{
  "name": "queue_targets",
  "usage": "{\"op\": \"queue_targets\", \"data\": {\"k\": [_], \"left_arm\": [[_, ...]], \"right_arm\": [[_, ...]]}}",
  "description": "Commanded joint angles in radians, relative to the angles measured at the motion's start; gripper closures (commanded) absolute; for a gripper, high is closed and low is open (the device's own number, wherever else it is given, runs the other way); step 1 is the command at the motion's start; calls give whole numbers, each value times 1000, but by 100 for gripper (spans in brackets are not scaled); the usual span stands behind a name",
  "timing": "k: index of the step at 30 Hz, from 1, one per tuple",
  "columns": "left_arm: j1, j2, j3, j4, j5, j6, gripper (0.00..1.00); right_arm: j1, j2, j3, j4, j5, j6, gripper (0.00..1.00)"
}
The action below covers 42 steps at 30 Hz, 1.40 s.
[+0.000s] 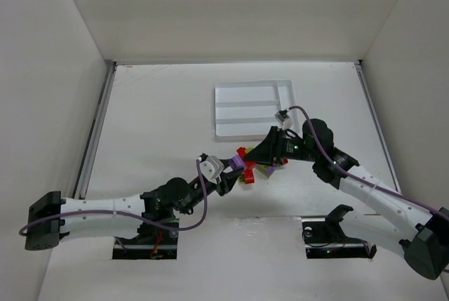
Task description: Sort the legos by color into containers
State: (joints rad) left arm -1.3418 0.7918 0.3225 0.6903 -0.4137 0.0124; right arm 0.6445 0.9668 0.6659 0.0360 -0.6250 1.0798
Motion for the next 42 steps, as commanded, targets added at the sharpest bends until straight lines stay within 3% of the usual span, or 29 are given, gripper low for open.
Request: {"op": "queue_targets", "data": {"k": [1,6,10,15,25,32,39,42], "left_arm": [[-19,-23,50,74,-13,27,75],[-43,-71,29,45,-65,23,83],[-46,-120,1,23,-128,6,84],[28,-56,53,-18,-188,-51,82],[371,456,524,-375,-116,-374,80],[598,841,909,-540,42,-545,81],[715,1130,1190,-659,96,-588,81],[743,1190,1242,-681,122,-606,81]], "right_arm": [[-27,-31,-20,76,-21,15,80],[-120,-66,-34,133,-36,42,81],[-185,-70,-40,195,-50,65,81],[-239,-7,4,179,69,-27,81],[-193,135,26,146,576,-291,82],[-159,151,-15,229,734,-333,83],[-61,173,-109,361,863,-396,83],[-42,184,-143,415,869,-393,83]]}}
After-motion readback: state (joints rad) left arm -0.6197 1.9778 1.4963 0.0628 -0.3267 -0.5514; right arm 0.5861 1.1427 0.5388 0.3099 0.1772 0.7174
